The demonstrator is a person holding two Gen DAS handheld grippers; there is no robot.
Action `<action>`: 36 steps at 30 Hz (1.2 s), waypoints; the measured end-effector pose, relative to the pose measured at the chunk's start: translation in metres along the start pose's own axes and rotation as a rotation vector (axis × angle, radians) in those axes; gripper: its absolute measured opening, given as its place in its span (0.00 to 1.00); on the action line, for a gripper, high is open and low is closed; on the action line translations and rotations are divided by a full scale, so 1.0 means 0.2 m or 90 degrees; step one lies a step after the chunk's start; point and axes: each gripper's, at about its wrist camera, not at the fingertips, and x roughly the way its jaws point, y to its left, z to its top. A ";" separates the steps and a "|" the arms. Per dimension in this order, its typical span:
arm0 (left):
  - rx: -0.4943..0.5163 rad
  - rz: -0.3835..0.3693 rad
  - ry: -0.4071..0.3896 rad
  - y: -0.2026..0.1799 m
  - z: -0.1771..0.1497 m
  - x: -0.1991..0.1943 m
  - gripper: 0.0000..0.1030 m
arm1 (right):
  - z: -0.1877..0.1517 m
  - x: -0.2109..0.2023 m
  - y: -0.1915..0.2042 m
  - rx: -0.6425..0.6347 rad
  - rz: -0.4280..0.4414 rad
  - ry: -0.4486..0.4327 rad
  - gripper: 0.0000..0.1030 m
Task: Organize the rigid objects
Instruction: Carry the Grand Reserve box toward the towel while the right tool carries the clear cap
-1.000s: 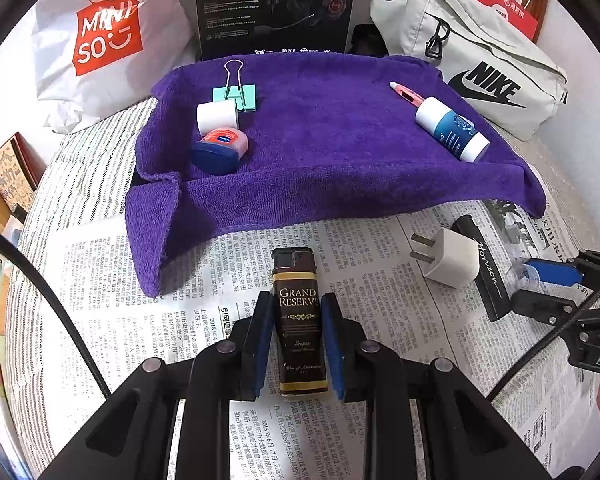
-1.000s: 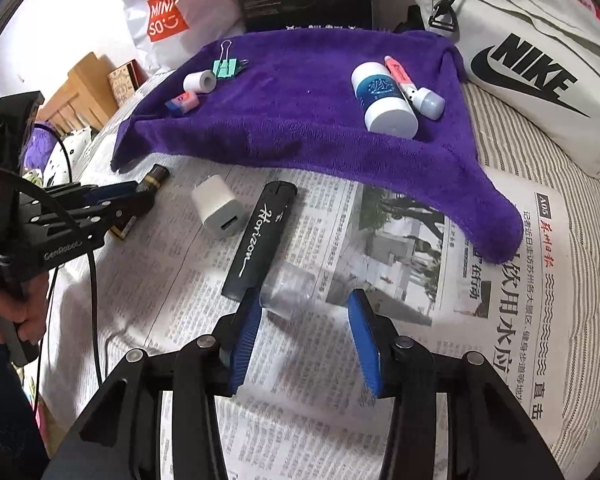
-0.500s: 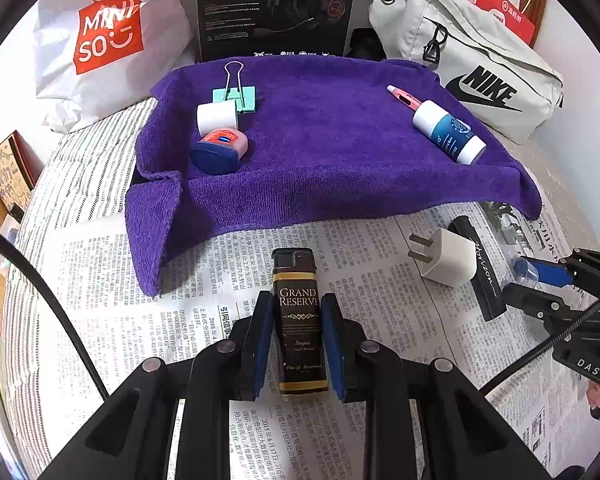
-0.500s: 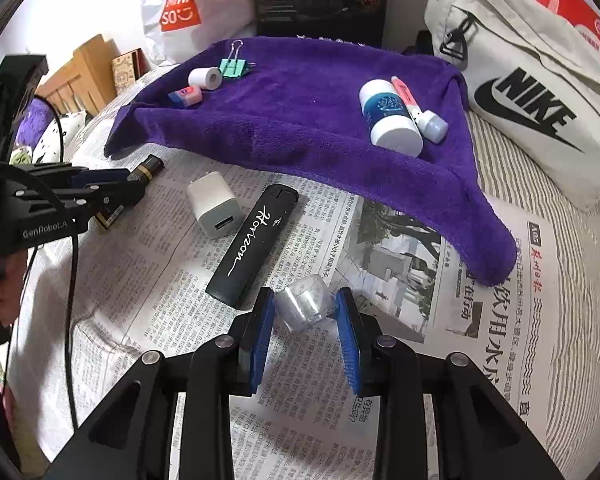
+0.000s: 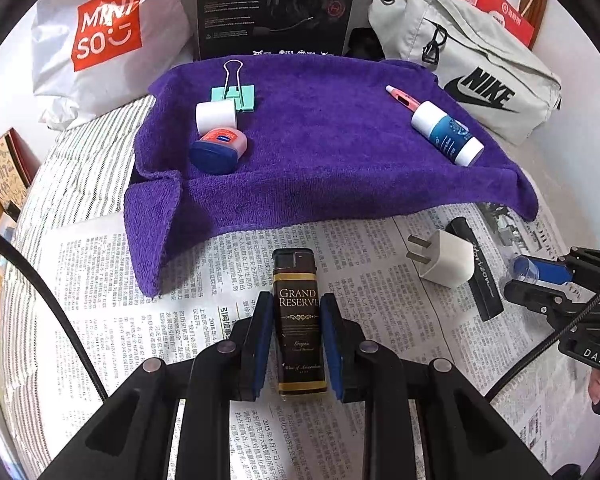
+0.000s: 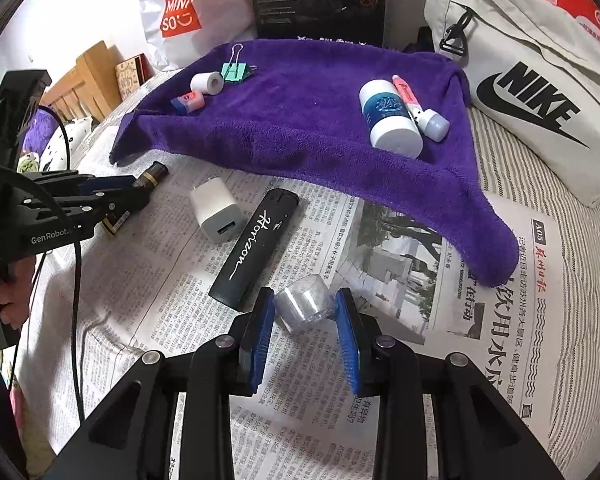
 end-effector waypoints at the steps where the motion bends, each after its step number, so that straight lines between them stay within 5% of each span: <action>1: -0.004 -0.003 0.000 0.01 0.00 0.00 0.22 | 0.00 -0.01 -0.01 0.001 -0.001 -0.002 0.30; 7: 0.040 0.052 -0.001 -0.07 0.01 0.01 0.24 | 0.00 -0.02 -0.05 0.014 0.003 -0.007 0.30; 17: -0.015 -0.008 0.007 0.01 0.04 -0.01 0.22 | 0.04 -0.08 -0.10 0.018 0.003 -0.024 0.30; 36: -0.007 -0.026 -0.035 0.07 0.23 -0.16 0.22 | 0.29 -0.12 -0.16 0.011 0.014 -0.062 0.30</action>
